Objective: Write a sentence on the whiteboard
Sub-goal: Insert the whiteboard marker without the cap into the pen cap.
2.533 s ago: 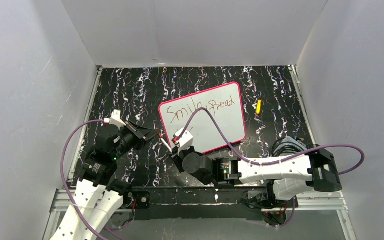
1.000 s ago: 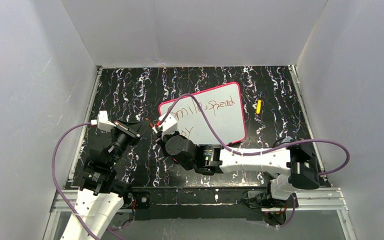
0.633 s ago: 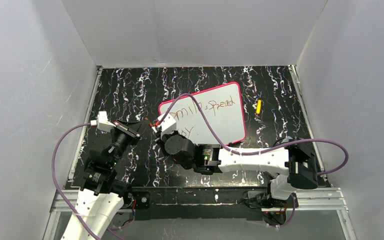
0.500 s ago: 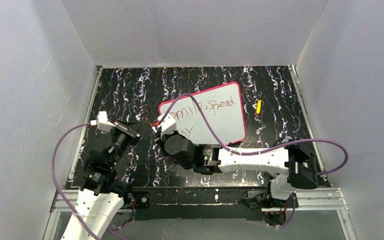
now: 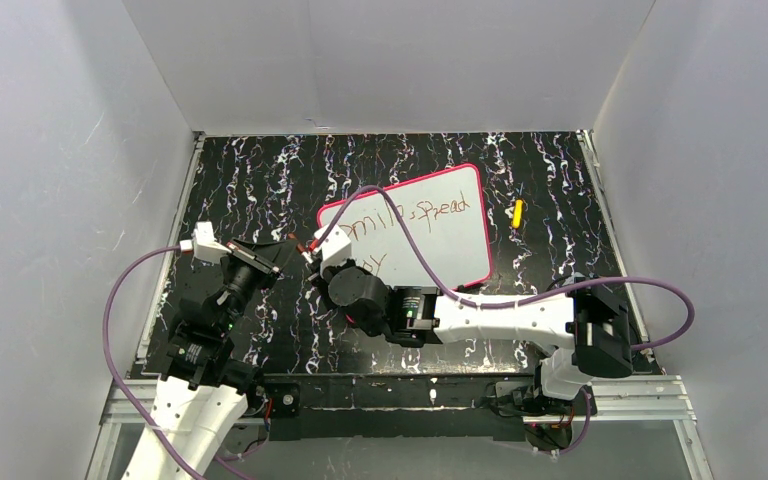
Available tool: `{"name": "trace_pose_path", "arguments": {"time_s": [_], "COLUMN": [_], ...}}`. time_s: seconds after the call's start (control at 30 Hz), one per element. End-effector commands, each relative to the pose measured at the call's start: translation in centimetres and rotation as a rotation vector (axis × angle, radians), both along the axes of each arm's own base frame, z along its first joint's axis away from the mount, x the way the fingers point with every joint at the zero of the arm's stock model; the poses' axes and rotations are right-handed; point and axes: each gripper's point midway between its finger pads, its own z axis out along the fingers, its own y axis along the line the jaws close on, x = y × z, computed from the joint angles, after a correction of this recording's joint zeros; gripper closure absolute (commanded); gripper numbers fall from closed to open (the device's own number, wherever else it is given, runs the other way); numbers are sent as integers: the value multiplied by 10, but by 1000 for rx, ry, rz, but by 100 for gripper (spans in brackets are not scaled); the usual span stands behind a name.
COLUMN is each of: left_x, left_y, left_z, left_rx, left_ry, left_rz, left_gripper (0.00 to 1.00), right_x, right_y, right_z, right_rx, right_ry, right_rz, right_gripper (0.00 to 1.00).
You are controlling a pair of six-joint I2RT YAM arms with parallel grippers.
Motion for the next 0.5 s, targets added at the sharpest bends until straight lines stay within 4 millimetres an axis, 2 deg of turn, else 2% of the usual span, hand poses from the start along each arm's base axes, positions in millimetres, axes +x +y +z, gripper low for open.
{"name": "trace_pose_path", "arguments": {"time_s": [0.0,0.13,0.27,0.33,0.47], "left_x": [-44,-44,-43,-41,-36], "left_y": [-44,-45,-45,-45,-47], "left_z": [-7,-8,-4,2,18], "left_rx": [-18,-16,-10,7,59], "left_ry": [56,59,65,61,27], "left_rz": [-323,-329,-326,-331,-348], "left_gripper": [100,100,100,90,59], "right_x": [63,67,62,57,52], "right_y": [-6,-2,-1,-5,-18], "right_z": [74,77,76,75,77], "right_rx": [249,256,251,254,255], "right_ry": [-69,-72,-75,-70,-69], "right_rz": [-191,-184,-150,-122,-115], "right_gripper": [99,99,99,99,99]}}
